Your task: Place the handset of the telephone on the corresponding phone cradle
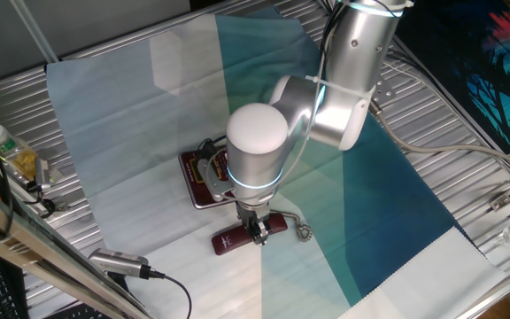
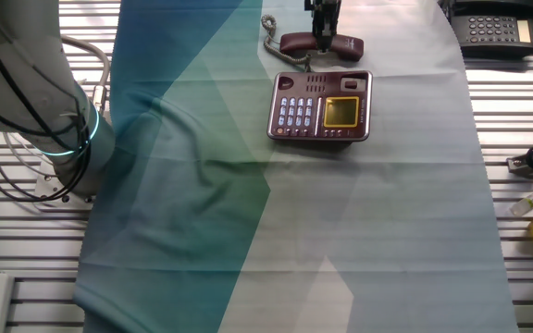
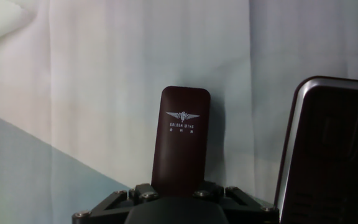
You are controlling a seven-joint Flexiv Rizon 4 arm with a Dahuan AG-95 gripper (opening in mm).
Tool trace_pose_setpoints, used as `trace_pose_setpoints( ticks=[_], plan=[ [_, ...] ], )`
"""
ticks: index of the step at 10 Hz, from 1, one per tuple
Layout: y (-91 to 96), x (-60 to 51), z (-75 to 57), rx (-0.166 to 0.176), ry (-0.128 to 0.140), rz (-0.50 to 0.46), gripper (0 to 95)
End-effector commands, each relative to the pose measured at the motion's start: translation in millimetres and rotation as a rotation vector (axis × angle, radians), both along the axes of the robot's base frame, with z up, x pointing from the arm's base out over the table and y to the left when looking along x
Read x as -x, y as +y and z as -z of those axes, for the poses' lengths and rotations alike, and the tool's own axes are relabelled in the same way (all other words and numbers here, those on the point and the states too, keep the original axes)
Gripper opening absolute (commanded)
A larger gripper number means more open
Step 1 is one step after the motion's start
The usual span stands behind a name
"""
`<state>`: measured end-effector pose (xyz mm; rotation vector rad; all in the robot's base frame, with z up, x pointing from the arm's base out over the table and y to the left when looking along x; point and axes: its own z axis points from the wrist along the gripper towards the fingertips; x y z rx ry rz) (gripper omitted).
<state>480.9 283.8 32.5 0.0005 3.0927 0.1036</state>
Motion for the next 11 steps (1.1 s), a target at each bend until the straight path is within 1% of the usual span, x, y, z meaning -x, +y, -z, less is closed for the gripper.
trace_pose_setpoints(
  ticks=[1, 2, 4, 7, 11],
  plan=[
    [-0.1, 0.2, -0.5, -0.002, 0.002, -0.009, 0.0],
    [-0.1, 0.2, -0.6, -0.004, 0.002, -0.015, 0.0],
    [-0.2, 0.1, -1.4, -0.005, -0.007, -0.018, 0.0],
    [-1.2, -0.7, -9.3, -0.001, -0.012, -0.029, 0.0],
    [-2.5, -1.0, -16.4, 0.001, -0.019, -0.044, 0.0]
  ],
)
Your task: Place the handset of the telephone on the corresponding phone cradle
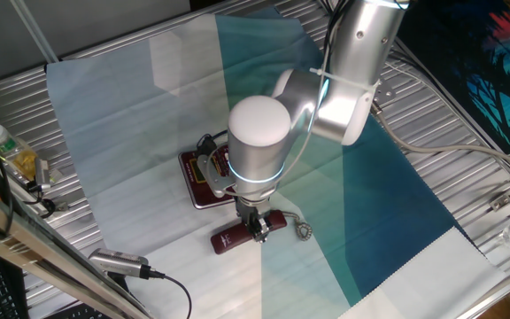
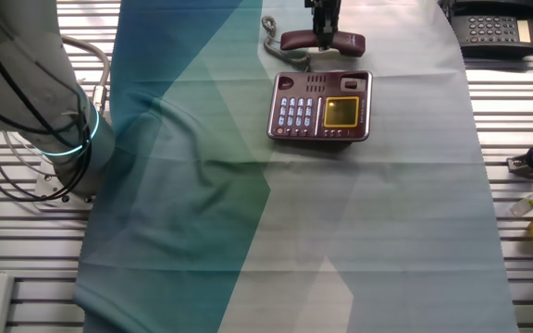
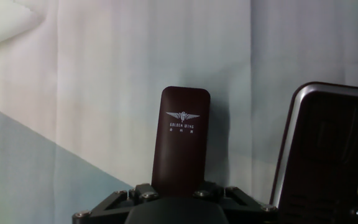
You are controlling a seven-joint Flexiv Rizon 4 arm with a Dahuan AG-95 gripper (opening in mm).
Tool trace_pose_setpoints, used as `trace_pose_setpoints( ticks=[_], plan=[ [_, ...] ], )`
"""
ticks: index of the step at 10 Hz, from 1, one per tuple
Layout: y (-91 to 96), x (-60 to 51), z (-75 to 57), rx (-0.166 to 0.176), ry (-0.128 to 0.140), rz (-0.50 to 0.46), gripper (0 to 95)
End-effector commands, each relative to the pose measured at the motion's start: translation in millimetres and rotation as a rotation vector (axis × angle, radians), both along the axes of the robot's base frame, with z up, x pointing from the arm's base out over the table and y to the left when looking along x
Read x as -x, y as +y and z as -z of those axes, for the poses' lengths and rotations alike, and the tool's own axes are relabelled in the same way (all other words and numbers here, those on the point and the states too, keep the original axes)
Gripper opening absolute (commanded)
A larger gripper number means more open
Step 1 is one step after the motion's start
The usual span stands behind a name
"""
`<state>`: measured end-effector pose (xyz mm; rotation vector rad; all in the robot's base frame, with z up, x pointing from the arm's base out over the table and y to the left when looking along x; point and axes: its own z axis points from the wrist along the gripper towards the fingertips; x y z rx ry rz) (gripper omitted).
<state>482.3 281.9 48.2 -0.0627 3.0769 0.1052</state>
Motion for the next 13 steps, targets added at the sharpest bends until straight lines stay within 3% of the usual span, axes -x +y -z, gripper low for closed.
trace_pose_setpoints(
  ticks=[1, 6, 13],
  plan=[
    [-1.5, 0.5, -2.8, 0.001, -0.006, -0.005, 0.0],
    [-14.5, 1.4, -11.5, -0.003, -0.012, -0.037, 0.0],
    [-25.5, 4.4, -34.1, 0.000, -0.002, -0.077, 0.0]
  ],
)
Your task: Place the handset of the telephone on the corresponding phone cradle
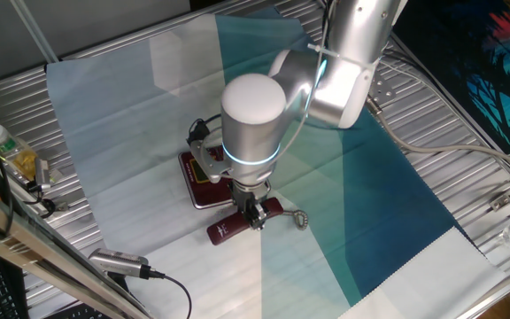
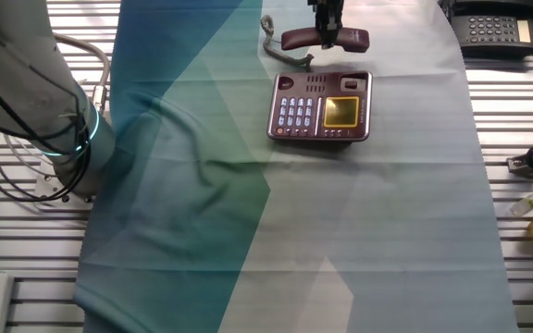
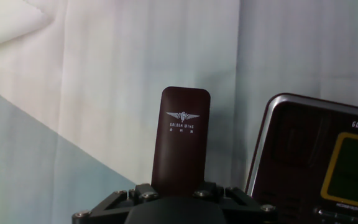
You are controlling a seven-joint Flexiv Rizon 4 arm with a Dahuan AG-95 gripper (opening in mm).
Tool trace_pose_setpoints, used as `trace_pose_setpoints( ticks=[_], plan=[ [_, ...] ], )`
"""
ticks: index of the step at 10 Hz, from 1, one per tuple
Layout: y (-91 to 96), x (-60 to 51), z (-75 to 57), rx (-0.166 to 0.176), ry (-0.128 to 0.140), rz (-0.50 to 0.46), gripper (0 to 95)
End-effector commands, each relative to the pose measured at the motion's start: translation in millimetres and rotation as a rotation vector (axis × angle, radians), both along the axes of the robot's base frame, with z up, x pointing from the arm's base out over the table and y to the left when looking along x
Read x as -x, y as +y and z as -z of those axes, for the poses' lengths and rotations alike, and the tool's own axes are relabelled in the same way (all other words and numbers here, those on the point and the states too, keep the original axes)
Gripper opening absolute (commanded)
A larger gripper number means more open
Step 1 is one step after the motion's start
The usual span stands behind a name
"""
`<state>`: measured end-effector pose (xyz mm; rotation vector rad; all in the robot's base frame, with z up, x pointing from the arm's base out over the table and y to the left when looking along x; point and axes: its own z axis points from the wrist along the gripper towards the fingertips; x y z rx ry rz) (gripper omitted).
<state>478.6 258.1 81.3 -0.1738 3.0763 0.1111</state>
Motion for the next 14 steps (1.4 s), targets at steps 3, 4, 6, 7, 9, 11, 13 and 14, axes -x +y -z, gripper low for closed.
trace_pose_setpoints(
  ticks=[3, 4, 6, 7, 9, 11, 13, 14],
  plan=[
    [-4.3, 1.7, -6.0, 0.002, -0.024, -0.002, 0.0],
    [-5.4, 2.2, -9.4, 0.002, -0.046, 0.001, 0.0],
    [-8.9, 3.8, -12.9, 0.001, -0.082, 0.002, 0.0],
    [-12.4, 5.5, -16.2, -0.004, -0.111, 0.001, 0.0],
    [-15.9, 7.3, -19.7, -0.007, -0.165, 0.002, 0.0],
    [-18.0, 8.8, -23.2, -0.012, -0.188, 0.005, 0.0],
    [-25.5, 12.8, -28.0, -0.016, -0.195, -0.003, 0.0],
    [-29.8, 15.1, -30.5, -0.014, -0.193, -0.011, 0.0]
  ],
)
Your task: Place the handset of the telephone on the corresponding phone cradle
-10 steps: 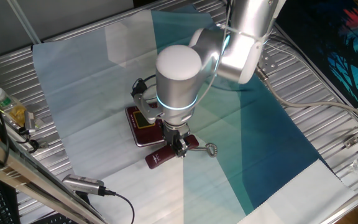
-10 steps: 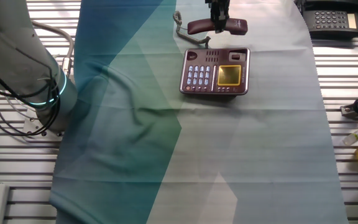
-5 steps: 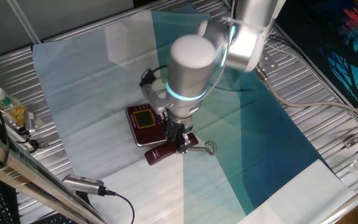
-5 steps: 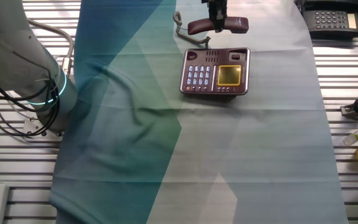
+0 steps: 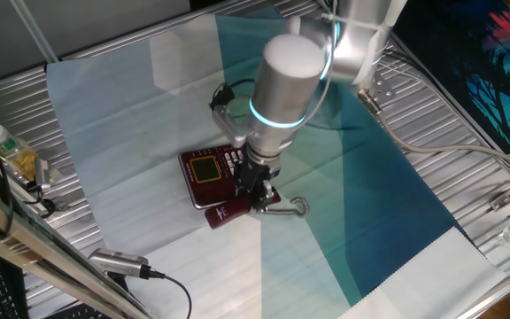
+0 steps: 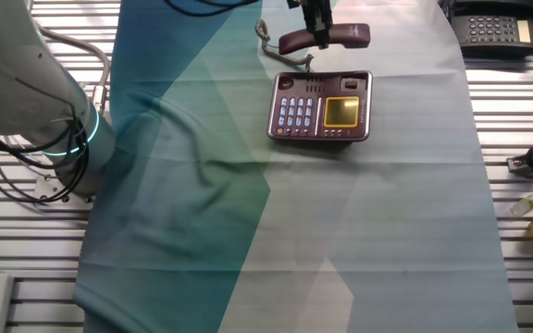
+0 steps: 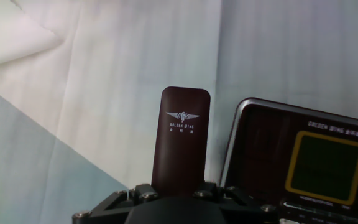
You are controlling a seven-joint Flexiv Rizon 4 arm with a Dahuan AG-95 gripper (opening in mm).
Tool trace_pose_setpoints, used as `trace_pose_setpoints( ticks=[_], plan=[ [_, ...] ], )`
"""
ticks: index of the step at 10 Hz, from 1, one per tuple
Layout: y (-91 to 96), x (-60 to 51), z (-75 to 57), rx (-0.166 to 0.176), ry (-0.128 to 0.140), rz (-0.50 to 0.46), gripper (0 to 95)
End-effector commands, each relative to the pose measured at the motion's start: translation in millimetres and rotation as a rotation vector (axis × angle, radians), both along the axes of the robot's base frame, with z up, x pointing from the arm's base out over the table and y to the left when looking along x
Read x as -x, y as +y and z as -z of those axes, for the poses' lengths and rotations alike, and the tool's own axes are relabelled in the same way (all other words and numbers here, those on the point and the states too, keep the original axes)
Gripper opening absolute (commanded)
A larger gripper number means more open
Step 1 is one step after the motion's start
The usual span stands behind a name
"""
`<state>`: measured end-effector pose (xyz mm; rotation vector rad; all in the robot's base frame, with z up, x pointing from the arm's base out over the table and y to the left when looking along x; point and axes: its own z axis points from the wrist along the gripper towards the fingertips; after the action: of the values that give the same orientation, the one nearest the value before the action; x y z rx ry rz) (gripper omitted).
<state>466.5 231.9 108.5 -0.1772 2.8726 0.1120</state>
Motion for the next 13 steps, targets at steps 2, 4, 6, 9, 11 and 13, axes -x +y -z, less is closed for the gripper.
trace_pose_setpoints(
  ticks=[2, 4, 6, 9, 11, 13],
  plan=[
    [-8.4, 5.3, -4.3, 0.007, 0.011, -0.014, 0.0],
    [-13.8, 7.7, -3.4, 0.009, 0.009, -0.024, 0.0],
    [-18.5, 8.1, -2.8, 0.004, 0.005, -0.025, 0.0],
    [-19.4, 6.7, -3.6, -0.010, 0.012, 0.007, 0.0],
    [-19.4, 6.7, -3.6, -0.040, 0.035, 0.064, 0.0],
    [-19.4, 6.8, -3.7, -0.070, 0.061, 0.132, 0.0]
  ],
)
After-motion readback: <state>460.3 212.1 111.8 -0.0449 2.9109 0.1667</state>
